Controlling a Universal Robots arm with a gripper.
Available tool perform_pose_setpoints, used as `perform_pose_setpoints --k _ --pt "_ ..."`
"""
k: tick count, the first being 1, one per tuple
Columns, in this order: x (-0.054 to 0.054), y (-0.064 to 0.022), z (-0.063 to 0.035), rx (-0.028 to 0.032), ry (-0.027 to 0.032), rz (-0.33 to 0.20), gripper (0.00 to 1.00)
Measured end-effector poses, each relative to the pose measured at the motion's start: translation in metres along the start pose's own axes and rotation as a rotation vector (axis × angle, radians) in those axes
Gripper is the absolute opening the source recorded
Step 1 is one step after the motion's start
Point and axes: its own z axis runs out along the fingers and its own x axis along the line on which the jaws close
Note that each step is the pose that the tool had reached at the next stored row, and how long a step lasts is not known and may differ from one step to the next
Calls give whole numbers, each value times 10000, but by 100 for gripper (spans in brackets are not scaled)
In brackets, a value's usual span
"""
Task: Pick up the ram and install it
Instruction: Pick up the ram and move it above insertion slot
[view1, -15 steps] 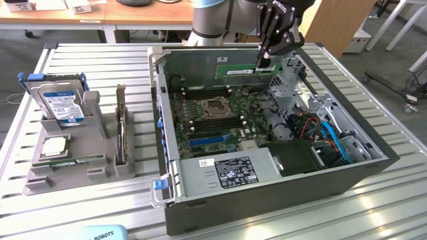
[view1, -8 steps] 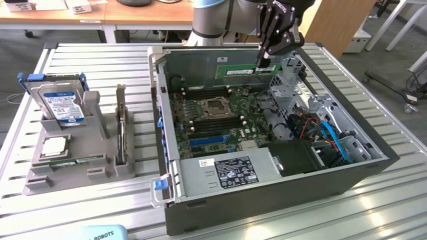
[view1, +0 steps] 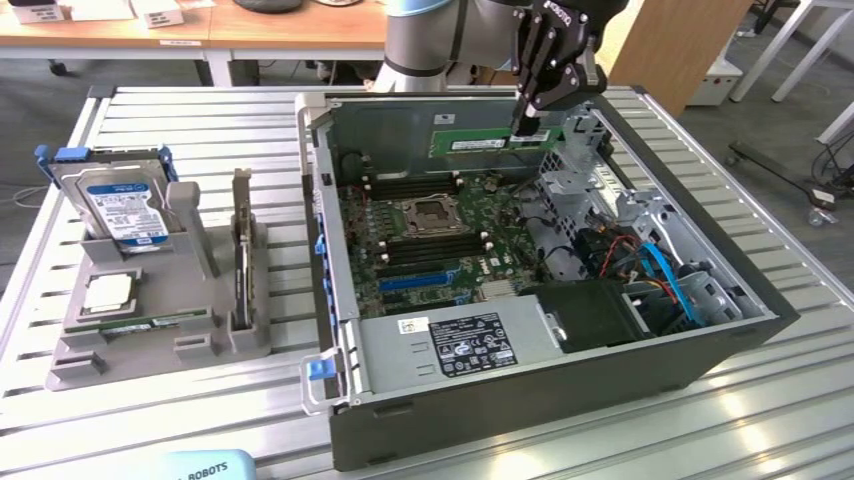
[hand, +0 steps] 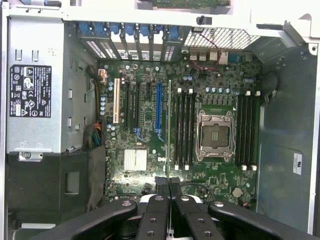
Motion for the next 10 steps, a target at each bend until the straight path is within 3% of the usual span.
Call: perform_pose_setpoints --k 10 --pt "-19 114 14 9 -13 382 12"
